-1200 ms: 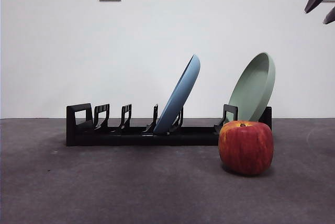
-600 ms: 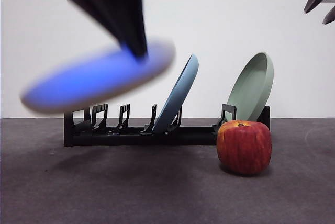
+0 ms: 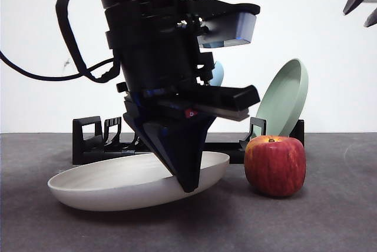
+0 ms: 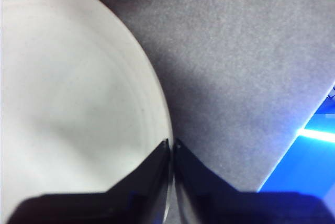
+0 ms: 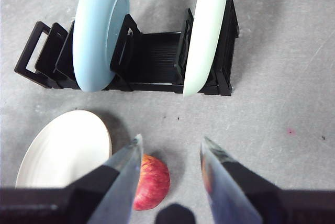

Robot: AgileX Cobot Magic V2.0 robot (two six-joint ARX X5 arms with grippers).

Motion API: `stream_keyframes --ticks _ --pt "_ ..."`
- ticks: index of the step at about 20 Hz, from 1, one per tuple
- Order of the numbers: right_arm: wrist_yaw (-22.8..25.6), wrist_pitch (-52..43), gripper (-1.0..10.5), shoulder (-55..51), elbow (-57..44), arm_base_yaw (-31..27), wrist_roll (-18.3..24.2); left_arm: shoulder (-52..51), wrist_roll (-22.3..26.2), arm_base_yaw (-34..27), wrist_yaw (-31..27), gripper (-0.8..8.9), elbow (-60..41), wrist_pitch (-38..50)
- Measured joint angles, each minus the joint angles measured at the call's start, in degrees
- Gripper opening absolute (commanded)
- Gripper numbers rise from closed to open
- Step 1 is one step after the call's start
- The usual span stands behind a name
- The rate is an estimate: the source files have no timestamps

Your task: Take the yellow plate from the plate rack,put the plate on the table,take the apple from the table,put the apple in the plate

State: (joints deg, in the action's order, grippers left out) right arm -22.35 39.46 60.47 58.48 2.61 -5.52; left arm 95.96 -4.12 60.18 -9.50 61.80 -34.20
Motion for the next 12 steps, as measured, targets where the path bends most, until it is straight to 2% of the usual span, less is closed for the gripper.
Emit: stream_keyframes --ticks 1,2,5,7,10,12 --pt "0.0 0.0 1.9 0.0 0.0 0.0 0.0 0.0 0.0 0.0 0.2 2.57 0.0 -0.1" --pt "0.0 0.0 2.0 0.0 0.0 0.0 0.0 0.0 0.0 -0.1 0.2 3.38 0.0 -0.6" --pt "0.0 0.0 3.6 0.0 0.0 0.9 0.5 0.0 0.0 -0.4 -0.2 3.50 0.0 -1.2" --pt "0.0 0.0 4.2 0.0 0.0 2.6 0.6 -1.8 -0.1 -0.5 -1.0 3.50 0.0 -0.9" --pt "1.2 0.0 4.2 0.0 0.0 5.8 0.9 -11.2 -0.1 -0.5 -1.1 3.50 0.9 0.9" --pt "6.2 0.2 4.2 0.0 0.0 9.7 1.6 -18.8 -0.3 -0.5 -1.7 3.50 2.8 1.8"
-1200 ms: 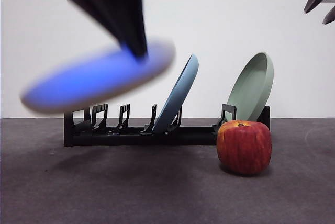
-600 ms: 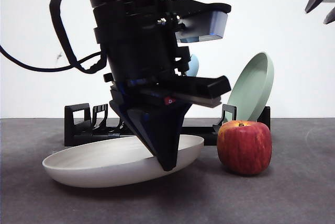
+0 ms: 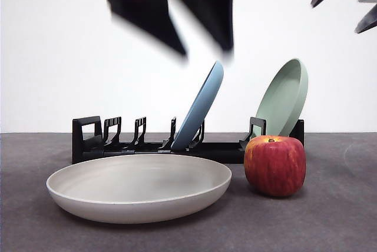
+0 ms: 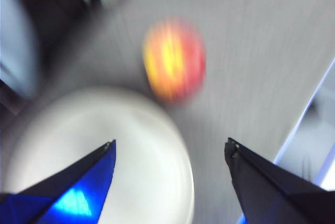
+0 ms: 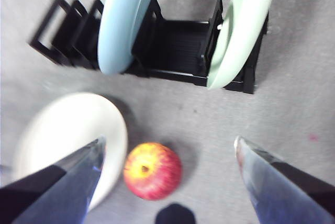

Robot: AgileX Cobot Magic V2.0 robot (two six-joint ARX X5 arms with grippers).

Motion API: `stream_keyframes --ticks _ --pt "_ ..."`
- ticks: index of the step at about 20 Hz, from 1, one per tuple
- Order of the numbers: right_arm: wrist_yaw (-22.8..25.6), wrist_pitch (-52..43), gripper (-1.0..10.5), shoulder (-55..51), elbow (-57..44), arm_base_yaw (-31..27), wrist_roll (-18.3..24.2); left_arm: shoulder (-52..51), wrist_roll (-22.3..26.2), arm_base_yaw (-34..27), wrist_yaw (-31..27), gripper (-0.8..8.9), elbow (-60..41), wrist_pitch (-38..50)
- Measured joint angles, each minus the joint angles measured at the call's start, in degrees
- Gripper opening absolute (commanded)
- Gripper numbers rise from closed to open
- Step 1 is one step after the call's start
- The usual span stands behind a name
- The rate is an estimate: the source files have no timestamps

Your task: Take the yellow plate from the plate rack,put the plate on the table,take the apple from the table,put the apple in the plate

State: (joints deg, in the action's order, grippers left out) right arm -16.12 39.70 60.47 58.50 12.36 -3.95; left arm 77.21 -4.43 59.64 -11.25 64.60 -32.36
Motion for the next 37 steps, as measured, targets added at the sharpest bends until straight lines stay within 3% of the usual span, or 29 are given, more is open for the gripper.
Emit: stream_keyframes --ticks 5,11,16,31,34,37 --pt "7.8 0.7 4.8 2.1 0.0 10.3 1.4 -19.4 -0.1 0.0 -11.5 3.46 0.7 5.7" --pt "12.7 0.7 4.8 11.4 0.0 17.9 1.7 -36.0 2.1 0.0 -23.0 3.45 0.7 10.6" --pt "13.3 -2.3 5.7 20.7 0.0 20.0 1.9 -41.7 2.5 0.0 -25.1 3.45 0.7 10.6" --pt "14.8 -7.4 5.6 32.7 0.0 20.3 2.3 -41.8 2.4 0.0 -25.6 3.45 0.7 4.6" --pt "14.8 -7.8 3.7 34.1 0.0 20.3 2.3 -41.8 2.4 0.0 -25.9 3.45 0.7 3.8" --pt "14.8 -7.3 -0.1 34.4 0.0 20.3 2.3 -41.8 2.4 0.0 -25.9 3.45 0.7 3.1"
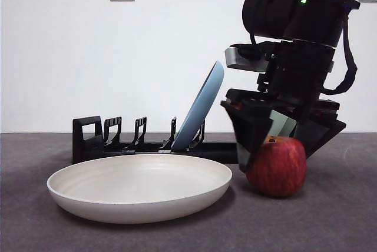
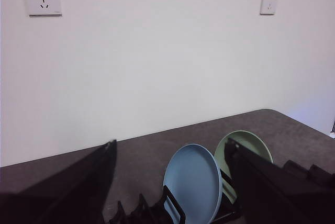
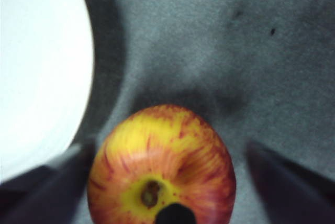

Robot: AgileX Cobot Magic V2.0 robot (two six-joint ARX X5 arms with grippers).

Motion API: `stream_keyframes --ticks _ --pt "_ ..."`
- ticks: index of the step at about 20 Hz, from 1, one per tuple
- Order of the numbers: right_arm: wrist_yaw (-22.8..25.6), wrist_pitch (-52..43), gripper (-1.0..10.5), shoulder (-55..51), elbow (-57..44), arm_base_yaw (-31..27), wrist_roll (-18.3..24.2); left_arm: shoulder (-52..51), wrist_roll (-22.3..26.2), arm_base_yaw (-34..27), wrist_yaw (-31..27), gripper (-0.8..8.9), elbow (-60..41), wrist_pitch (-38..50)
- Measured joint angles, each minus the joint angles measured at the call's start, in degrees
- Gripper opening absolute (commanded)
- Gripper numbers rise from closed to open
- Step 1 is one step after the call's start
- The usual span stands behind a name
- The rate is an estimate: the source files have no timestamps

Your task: Take the yellow plate from the plate rack,put the plate on the table,take the apple from the table,put the apple in the plate

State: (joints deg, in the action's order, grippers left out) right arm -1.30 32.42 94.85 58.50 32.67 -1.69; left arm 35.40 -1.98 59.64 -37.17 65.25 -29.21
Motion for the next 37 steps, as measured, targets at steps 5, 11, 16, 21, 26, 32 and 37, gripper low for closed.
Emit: stream_keyframes --ticks 5,11,16,21,26,32,37 --pt "0.0 0.7 -0.1 0.0 0.1 0.0 0.0 0.0 0.0 0.0 0.0 3.45 0.0 -1.1" --pt "0.0 7.8 -0.1 -1.8 5.2 0.0 -0.3 0.0 0.0 0.0 0.0 3.45 0.0 -1.2" --pt "-1.4 8.5 -0.1 -3.7 16.7 4.3 -0.8 0.0 0.0 0.0 0.0 3.45 0.0 -1.4" --pt "-3.0 6.1 -0.1 -1.7 22.1 11.3 -1.6 0.0 0.0 0.0 -0.1 3.45 0.0 -2.7" --pt "-3.0 3.6 -0.1 5.5 22.3 15.9 -1.7 0.0 0.0 0.0 -0.2 3.45 0.0 -3.8" --pt "-1.4 3.6 -0.1 15.4 22.3 17.7 -1.7 0.0 0.0 0.0 -0.2 3.45 0.0 -5.7" --pt "0.0 3.7 0.6 16.9 22.3 17.6 -1.7 0.0 -0.4 0.0 -0.2 3.45 0.0 -7.7"
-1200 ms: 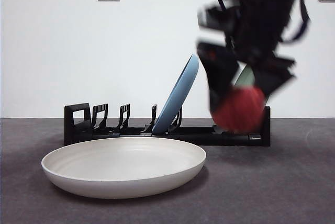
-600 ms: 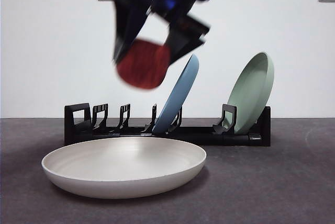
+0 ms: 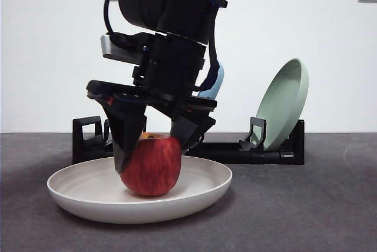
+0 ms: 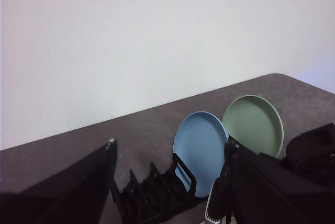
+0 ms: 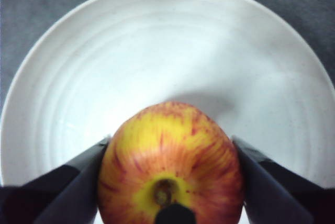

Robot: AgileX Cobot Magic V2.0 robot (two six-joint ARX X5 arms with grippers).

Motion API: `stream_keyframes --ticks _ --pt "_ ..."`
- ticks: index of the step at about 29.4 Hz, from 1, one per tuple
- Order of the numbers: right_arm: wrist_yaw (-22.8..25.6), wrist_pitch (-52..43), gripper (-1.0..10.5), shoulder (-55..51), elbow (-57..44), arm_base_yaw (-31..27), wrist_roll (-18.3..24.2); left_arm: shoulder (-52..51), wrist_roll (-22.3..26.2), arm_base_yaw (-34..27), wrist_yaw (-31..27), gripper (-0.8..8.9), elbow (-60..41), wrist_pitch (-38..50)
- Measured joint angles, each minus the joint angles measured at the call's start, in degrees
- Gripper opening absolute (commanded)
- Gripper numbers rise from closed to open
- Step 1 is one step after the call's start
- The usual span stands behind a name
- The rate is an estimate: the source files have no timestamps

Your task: Take the yellow plate from the plate rack,put the plate on the table,take the apple from the table,put the apple in the plate

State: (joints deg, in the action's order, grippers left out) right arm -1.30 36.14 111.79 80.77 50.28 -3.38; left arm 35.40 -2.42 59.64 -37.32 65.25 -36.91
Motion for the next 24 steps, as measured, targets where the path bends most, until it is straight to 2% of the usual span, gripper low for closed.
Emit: stream_keyframes --ticks 4,7,24 --pt "0.0 0.1 3.5 0.0 0.0 0.0 0.0 0.0 -0.2 0.0 0.0 3.45 0.0 -1.1" --pt "0.0 0.2 4.6 0.0 0.0 0.0 0.0 0.0 -0.2 0.0 0.0 3.45 0.0 -1.5" --pt "-0.1 0.7 4.7 -2.6 0.0 0.0 0.0 1.2 -0.6 0.0 0.0 3.45 0.0 -3.6"
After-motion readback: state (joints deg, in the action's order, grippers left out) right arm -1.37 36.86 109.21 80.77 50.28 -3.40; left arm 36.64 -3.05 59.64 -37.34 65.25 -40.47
